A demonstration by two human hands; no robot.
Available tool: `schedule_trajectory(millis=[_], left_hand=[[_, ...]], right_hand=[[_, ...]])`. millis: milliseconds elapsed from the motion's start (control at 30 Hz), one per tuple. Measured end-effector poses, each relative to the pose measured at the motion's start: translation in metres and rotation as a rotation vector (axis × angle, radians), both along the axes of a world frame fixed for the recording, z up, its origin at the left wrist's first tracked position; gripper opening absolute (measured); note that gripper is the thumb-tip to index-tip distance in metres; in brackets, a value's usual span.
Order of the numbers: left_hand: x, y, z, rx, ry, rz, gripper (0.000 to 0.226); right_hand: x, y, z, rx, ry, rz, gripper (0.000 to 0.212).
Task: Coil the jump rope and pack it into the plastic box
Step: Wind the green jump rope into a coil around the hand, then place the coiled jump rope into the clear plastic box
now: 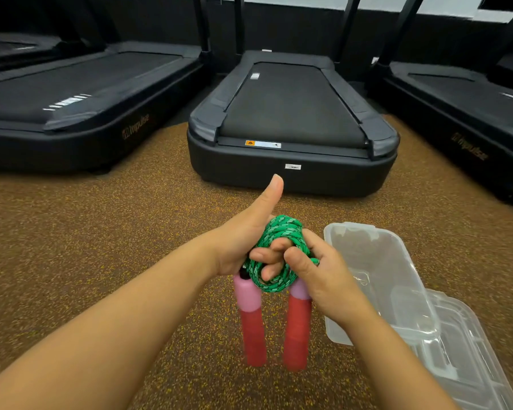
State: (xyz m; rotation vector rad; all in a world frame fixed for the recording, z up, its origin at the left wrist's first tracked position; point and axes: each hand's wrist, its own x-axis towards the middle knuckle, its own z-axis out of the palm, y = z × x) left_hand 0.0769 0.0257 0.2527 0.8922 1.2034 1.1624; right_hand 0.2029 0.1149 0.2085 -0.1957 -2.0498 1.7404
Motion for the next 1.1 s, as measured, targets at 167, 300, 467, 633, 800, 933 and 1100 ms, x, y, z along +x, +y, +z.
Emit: schedule_trajectory(millis=[167,300,467,633,800,933,1100], left_hand=[[-0.006,-0.005,-0.004,0.087,0.016,-0.065,0.048],[-0.011,-0.009,0.000,0.069,0.007,-0.117,0.014],[-0.010,-0.009,0.000,0.047,0.049,-0.079,0.025],[-0.009,-0.002,0.000,0.105,0.218,0.159,0.019],[0.001,0.004,-0.001,0.110,0.544,0.386,0.022],[0.013,0.012,0.001,0.216,0.737,0.501,0.009],[0.014,0.019,0.006,0.198,0.660,0.583,0.009]], right_hand=[[0.004,0.010,0.006,0.012,-0.014,0.010,0.021],[0.006,0.015,0.008,-0.026,-0.054,0.029,0.036],[0.007,0.021,0.001,-0.063,-0.080,0.004,0.028],[0.006,0.025,-0.001,-0.086,-0.058,-0.106,0.032],[0.001,0.020,0.004,-0.086,0.040,-0.185,0.027],[-0.002,0.016,-0.002,-0.218,0.098,-0.243,0.039],[0.002,0.007,-0.022,-0.340,0.088,-0.203,0.079]])
